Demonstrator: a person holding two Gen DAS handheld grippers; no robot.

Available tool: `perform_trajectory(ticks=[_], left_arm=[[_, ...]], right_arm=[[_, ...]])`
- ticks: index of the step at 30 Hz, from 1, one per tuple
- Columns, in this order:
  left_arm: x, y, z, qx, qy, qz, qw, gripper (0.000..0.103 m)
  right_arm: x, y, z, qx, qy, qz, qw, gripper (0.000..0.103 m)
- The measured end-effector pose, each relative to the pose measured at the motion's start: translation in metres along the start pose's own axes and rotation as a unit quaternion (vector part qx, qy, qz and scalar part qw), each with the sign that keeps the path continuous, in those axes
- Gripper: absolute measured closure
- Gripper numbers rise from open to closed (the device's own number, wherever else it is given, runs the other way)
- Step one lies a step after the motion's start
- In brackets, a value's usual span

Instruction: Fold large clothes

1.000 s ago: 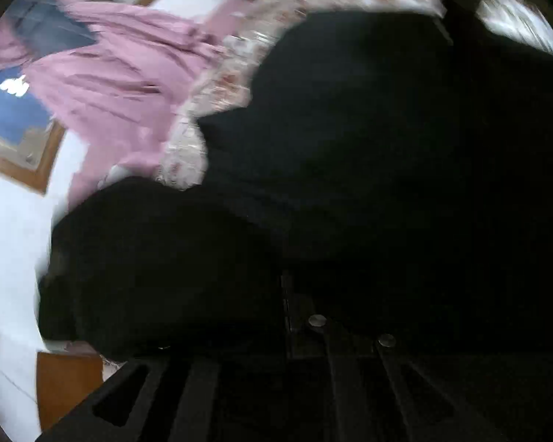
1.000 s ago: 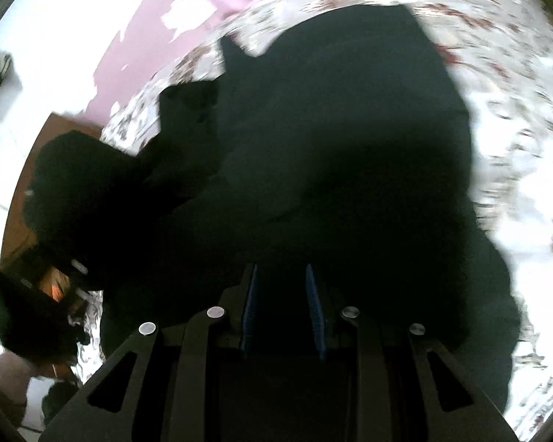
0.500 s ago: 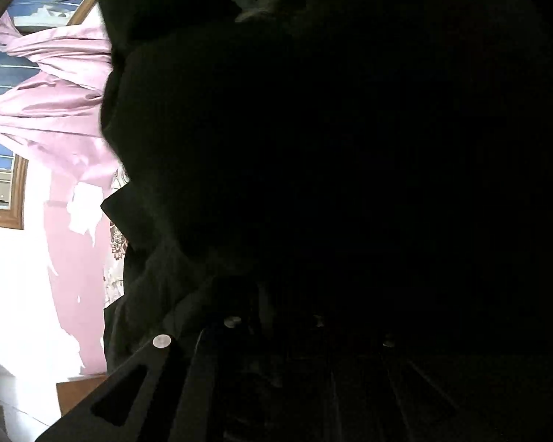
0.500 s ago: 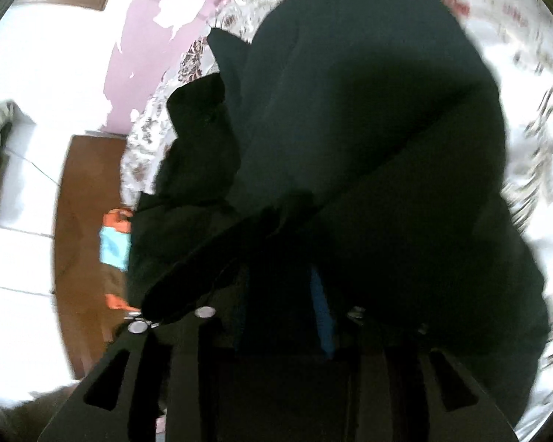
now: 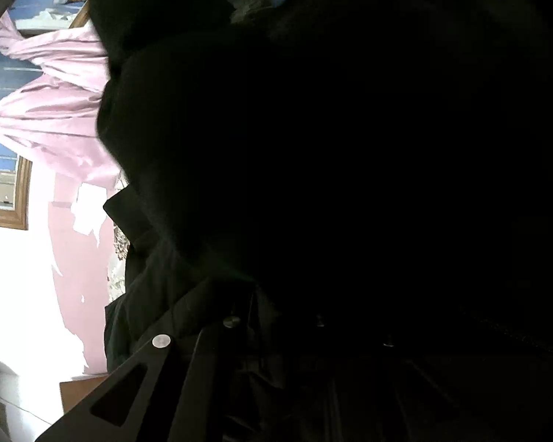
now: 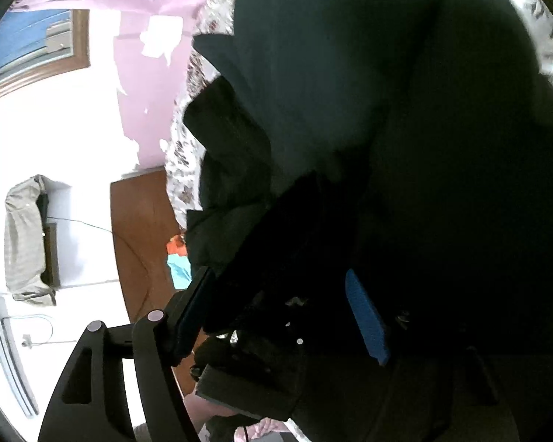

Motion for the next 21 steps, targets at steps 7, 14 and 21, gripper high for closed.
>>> perform_trajectory(ticks=[7,14,21], left_arm=[[-0.001,-0.018,0.004,-0.039,0.003,0.055,0.9977,0.095],[-0.007,-0.021,-0.003,-0.028,0.008,0.025,0.9993,0.094],[0.000,-0.005,-0.037,-0.001,-0.028,-0.042,0.9987,0.088]], right_arm=[[-0.004,0.011,0.008,-0.005,-0.003,0.025,1.000,0.035],[0.003,0.010,0.019,0.077,0.052,-0.008,0.996,0.039],[0.008,0.034,0.020,0.096,0.042,-0.099,0.990,0.094]])
Point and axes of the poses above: each gripper's, at about its wrist camera, not at the fingertips, and z roughly the way its jaws point, y to its left, x to its underside, the point moved 1 cm from there along z, roughly the way its jaws point, and after that the axes turned 1 degree about y, right-handed, at the moved point
